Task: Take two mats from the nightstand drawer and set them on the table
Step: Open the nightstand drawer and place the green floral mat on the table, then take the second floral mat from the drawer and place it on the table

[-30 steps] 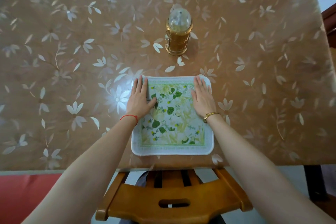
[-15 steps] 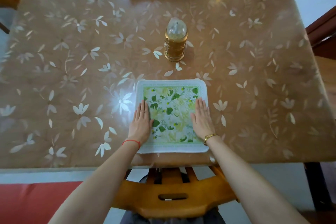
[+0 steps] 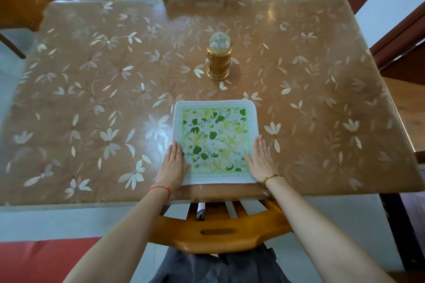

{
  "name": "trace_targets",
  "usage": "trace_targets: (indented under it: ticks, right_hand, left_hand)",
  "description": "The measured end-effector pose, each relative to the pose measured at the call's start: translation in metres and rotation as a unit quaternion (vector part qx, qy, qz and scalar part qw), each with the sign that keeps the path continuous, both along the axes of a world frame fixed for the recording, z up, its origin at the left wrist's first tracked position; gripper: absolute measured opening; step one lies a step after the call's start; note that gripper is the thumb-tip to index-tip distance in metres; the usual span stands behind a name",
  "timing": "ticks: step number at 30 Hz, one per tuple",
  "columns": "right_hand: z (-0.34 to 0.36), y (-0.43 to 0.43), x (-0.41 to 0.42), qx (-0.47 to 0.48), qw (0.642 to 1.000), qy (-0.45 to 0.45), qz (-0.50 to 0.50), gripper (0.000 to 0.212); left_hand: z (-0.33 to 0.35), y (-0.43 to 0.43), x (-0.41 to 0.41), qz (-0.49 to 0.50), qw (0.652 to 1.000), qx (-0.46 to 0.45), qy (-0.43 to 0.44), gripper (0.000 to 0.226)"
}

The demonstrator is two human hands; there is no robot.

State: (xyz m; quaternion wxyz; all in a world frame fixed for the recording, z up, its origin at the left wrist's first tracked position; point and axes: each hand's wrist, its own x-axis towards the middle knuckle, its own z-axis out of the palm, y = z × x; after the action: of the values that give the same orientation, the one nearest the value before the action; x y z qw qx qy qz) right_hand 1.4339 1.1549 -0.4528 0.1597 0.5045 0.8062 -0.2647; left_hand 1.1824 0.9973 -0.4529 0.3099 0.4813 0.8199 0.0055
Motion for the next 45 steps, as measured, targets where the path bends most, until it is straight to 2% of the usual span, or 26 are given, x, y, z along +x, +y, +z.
trace_targets:
  ticks: [5, 10, 20, 24, 29, 37, 39, 41, 45]
  right_hand:
    - [0.005, -0.028, -0.004, -0.021, 0.998, -0.032, 0.042, 0.101]
    - [0.007, -0.045, -0.010, -0.019, 0.998, -0.060, 0.023, 0.108]
    - [0.010, -0.044, 0.005, -0.041, 0.999, -0.034, 0.004, 0.097]
    - [0.010, -0.042, 0.018, -0.037, 0.998, -0.039, 0.014, 0.091]
    - [0.009, -0.041, 0.032, -0.021, 0.999, -0.040, 0.008, 0.085]
    - [0.015, -0.037, 0.058, -0.016, 0.999, -0.025, -0.043, 0.077]
    - [0.021, -0.031, 0.055, -0.021, 0.998, -0.003, -0.054, 0.072]
    - [0.027, -0.025, 0.048, -0.026, 0.998, 0.028, -0.058, 0.067]
    - [0.042, -0.015, 0.033, -0.031, 0.987, 0.126, -0.091, 0.057]
  left_hand:
    - [0.006, -0.018, 0.024, -0.025, 1.000, 0.000, -0.001, 0.083]
    - [0.003, -0.024, 0.051, 0.027, 0.998, -0.049, 0.024, 0.088]
    - [0.004, -0.035, 0.044, 0.045, 0.999, -0.025, 0.012, 0.073]
    - [0.005, -0.045, 0.041, 0.028, 0.999, -0.025, 0.037, 0.081]
    - [0.013, -0.054, 0.035, 0.010, 0.998, -0.062, 0.028, 0.085]
    - [0.023, -0.052, 0.030, 0.035, 0.994, -0.100, -0.001, 0.062]
    - [0.028, -0.050, 0.031, 0.067, 0.994, -0.087, -0.012, 0.051]
    - [0.035, -0.045, 0.033, 0.115, 0.993, -0.030, -0.028, 0.038]
    - [0.062, -0.037, 0.043, 0.226, 0.960, 0.118, -0.118, 0.046]
